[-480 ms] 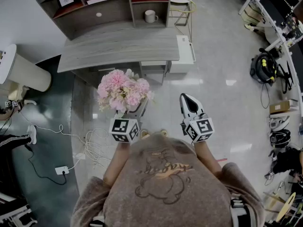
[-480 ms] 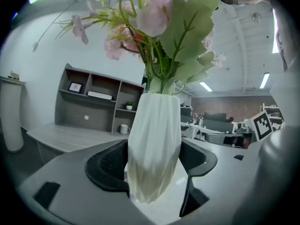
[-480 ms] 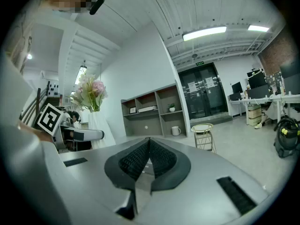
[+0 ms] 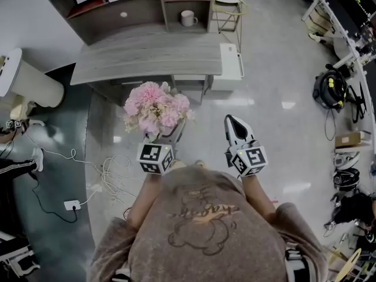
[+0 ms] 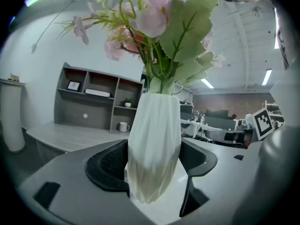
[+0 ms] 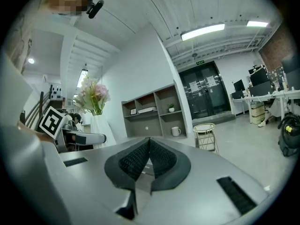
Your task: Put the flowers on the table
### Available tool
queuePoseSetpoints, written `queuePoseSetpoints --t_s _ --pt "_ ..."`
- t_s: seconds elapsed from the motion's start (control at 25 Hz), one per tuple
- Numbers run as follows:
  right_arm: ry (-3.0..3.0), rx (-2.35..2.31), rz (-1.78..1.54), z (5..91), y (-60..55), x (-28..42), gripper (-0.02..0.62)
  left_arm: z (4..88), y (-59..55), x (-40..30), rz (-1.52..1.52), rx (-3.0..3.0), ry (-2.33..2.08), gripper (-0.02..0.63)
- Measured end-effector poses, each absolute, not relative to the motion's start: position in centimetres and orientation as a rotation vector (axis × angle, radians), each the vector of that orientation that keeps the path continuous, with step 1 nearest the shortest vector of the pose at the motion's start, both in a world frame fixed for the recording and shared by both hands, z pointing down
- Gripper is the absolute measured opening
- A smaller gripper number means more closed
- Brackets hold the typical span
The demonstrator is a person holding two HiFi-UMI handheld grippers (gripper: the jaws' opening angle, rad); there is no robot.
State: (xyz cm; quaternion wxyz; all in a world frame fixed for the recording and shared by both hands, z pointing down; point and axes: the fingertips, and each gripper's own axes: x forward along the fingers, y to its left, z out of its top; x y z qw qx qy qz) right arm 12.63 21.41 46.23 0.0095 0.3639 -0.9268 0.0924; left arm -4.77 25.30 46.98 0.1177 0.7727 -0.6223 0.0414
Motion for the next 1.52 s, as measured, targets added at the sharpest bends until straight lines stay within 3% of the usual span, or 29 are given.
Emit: queuePoseSetpoints --t_s 0.52,1.52 --pt "-2.892 1.075 0.319 48.3 16.2 13.0 -0.009 47.6 20.4 -3.0 0.142 2.272 -1.820 0.345" --pt "-2.786 1.320 0.292 45.8 -6.6 4.9 -0.009 46.5 -6.4 -12.1 0.155 2.435 -1.593 0.345"
